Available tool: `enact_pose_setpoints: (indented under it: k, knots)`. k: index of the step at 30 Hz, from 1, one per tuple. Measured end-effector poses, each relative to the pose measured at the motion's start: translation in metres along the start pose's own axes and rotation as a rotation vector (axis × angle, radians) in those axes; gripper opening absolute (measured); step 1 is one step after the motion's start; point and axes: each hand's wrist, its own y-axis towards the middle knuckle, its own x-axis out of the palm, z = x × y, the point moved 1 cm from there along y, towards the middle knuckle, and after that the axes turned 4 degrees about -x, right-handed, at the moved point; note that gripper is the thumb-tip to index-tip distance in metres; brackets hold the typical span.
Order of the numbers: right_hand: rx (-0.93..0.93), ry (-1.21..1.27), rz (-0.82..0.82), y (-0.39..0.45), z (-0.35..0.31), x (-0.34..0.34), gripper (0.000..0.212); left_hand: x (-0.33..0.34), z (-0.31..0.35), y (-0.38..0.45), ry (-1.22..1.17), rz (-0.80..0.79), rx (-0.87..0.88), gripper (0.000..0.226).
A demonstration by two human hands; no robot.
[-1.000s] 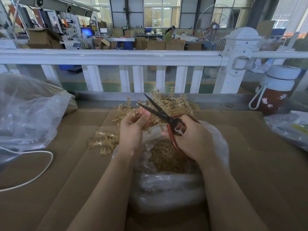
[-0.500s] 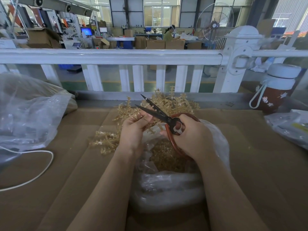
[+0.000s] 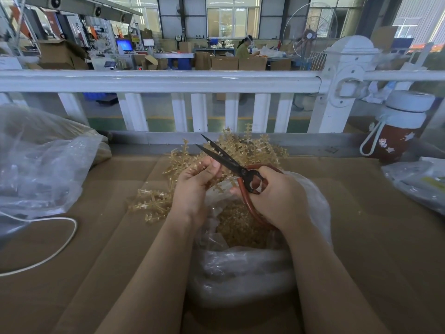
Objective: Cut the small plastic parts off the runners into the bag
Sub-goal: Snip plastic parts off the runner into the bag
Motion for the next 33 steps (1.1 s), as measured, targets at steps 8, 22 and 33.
enact_pose_setpoints:
  k: [8, 22, 33]
  knots:
    - [-0.004, 0.019, -0.006, 0.0002, -0.0027, -0.0029, 0.05, 0.0021, -0.0023, 0.0011, 0.005, 0.013, 0.045, 0.021]
    - [-0.018, 0.014, 0.025, -0.0004, -0.0008, -0.0008, 0.054, -0.0003, -0.0045, 0.0036, 0.067, -0.026, 0.07, 0.025]
    - [0.004, 0.013, 0.03, -0.0002, -0.0012, 0.0001, 0.051, -0.0013, -0.0036, 0.0019, 0.081, -0.013, 0.064, 0.009]
